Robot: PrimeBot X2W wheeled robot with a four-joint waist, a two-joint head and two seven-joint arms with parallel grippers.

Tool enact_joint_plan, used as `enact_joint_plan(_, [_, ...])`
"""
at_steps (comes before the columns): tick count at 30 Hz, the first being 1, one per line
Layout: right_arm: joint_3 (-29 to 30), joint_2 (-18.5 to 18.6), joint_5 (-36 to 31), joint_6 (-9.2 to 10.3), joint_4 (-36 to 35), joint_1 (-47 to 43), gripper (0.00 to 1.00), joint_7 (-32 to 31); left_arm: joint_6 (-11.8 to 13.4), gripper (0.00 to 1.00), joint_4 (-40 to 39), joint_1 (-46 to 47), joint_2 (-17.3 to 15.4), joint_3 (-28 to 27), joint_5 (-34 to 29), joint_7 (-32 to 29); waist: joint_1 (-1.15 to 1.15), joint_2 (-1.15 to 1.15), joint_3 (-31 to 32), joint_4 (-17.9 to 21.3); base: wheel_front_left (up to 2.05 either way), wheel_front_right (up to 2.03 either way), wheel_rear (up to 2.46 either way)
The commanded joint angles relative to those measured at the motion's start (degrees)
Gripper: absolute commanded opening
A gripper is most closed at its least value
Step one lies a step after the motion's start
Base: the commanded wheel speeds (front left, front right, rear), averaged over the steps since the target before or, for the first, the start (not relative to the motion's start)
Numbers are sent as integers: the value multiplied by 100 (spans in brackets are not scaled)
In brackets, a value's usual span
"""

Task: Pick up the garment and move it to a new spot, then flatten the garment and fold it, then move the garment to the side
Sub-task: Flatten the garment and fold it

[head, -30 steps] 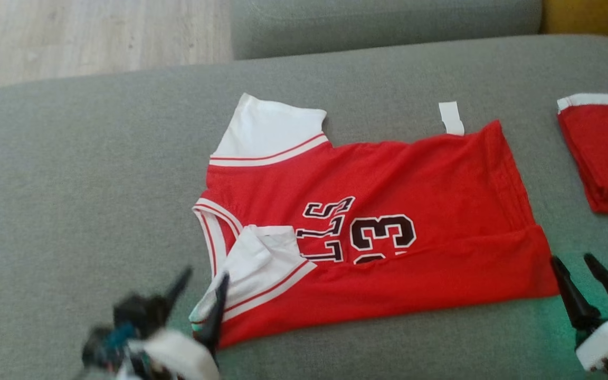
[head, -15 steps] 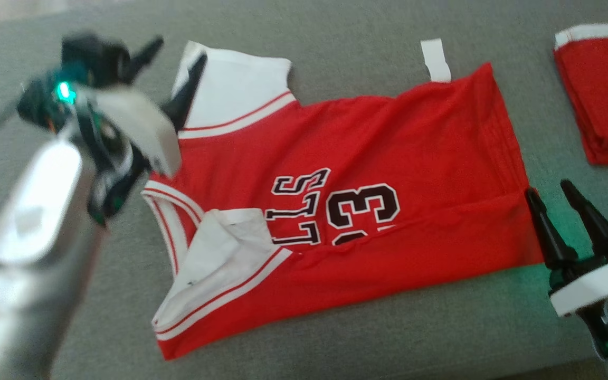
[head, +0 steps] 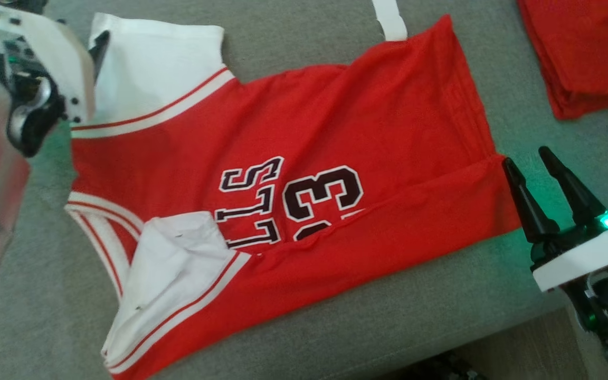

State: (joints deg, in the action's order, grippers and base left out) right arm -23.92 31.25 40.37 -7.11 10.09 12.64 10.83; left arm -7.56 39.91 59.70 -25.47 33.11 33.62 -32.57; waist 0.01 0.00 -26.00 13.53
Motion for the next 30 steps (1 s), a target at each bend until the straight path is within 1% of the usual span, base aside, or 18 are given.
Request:
enact_joint_plan(1, [-48, 119, 44, -37, -81, 7, 100, 63, 16, 100, -60, 340, -288, -194, -26, 79, -1, 0, -113, 119, 0, 0, 0])
enact_joint_plan(5, [-76, 108, 36, -37, -35, 78, 100, 119, 12, 100, 291, 453, -303, -147, 20, 227, -1, 0, -212, 190, 0, 0, 0])
enact_joint_plan(13, [-100, 107, 30, -37, 39, 127, 100, 177, 10, 100, 640, 533, -257, 87, 47, 393, -1, 0, -243, 244, 0, 0, 0])
enact_joint_plan(14, [-102, 110, 31, -37, 44, 133, 100, 180, 9, 96, 638, 534, -255, 126, 84, 391, -1, 0, -240, 245, 0, 0, 0])
enact_joint_plan(15, [-107, 115, 31, -37, 47, 139, 100, 182, 9, 86, 605, 536, -258, 187, 113, 409, -1, 0, -238, 248, 0, 0, 0])
enact_joint_plan(16, [-113, 122, 30, -37, 47, 146, 100, 183, 9, 51, 555, 533, -269, 263, 157, 420, -1, 0, -237, 249, 0, 0, 0])
enact_joint_plan(17, [-119, 129, 32, -37, 47, 155, 100, 184, 9, 42, 497, 533, -287, 333, 211, 442, -1, 0, -240, 249, 0, 0, 0])
enact_joint_plan(18, [-129, 137, 33, -37, 41, 167, 100, 183, 9, 9, 435, 539, -310, 399, 264, 478, -1, 0, -246, 249, 0, 0, 0])
enact_joint_plan(19, [-137, 144, 39, -37, 33, 187, 100, 175, 9, 0, 370, 544, -337, 470, 319, 517, -1, 0, -251, 248, 0, 0, 0])
enact_joint_plan(25, [-262, 231, 157, -37, -83, 578, 100, -70, 8, 0, 115, 639, -501, 826, 494, 1061, -1, 0, -200, 169, 0, 0, 0])
enact_joint_plan(30, [-527, 246, 450, -37, 36, 1412, 100, -813, 8, 0, 43, 709, -461, 1109, 673, 1411, -1, 0, -91, -4, 0, 0, 0])
